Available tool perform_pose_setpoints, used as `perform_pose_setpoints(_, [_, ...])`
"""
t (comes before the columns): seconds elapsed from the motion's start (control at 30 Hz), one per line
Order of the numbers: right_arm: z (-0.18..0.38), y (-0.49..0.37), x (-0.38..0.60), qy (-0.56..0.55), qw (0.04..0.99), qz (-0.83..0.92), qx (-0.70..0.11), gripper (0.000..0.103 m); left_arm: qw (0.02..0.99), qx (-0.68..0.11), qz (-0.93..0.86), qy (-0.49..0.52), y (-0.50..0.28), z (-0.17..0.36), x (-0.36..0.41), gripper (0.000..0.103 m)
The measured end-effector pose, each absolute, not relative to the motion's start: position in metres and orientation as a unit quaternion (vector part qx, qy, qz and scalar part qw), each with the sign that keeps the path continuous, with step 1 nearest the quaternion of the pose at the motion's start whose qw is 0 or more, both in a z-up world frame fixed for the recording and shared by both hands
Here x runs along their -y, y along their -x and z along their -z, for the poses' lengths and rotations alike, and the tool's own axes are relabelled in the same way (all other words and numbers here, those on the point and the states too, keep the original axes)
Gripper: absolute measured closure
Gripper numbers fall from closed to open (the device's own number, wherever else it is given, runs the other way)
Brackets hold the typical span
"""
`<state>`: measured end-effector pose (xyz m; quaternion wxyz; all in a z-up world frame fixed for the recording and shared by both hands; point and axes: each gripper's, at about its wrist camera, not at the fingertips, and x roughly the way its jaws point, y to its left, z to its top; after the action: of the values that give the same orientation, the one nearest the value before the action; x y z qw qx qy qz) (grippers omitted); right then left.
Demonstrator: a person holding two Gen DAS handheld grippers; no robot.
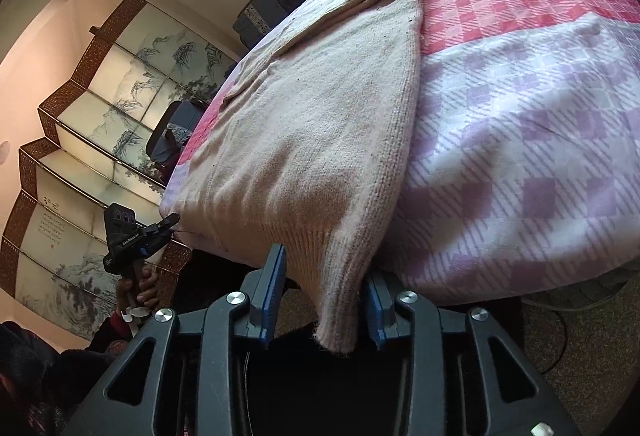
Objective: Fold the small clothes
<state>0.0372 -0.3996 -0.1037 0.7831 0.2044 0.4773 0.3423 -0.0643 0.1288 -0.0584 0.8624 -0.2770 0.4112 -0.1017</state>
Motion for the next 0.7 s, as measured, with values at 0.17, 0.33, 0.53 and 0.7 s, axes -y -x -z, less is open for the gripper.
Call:
perform_pose_setpoints(0.17, [0.106, -0.038, 0.393, -0.181, 0.792, -0.337, -0.476, 0.073, 0.857, -0.416, 0.125, 0.277, 0.057, 0.059, -0.125, 0.034])
perform_pose_setpoints(0.33, [0.099, -0.031, 0.386, -0.163, 0.796, -0.339, -0.474, 0.095, 0.859, -0.428, 0.106, 0.26, 0.055, 0.058, -0.117, 0.096])
perform_pose_setpoints(0.53, [0.071, -0.028, 0.4, -0.215, 0.788, -0.368, -0.445, 0.095, 0.866, -0.397, 0.099, 0.287, 0.06, 0.035, -0.124, 0.097])
perform_pose_setpoints(0.7, [0.041, -0.031, 0.415, -0.276, 0.779, -0.404, -0.393, 0.095, 0.881, -0.364, 0.095, 0.286, 0.057, 0.002, -0.125, 0.097])
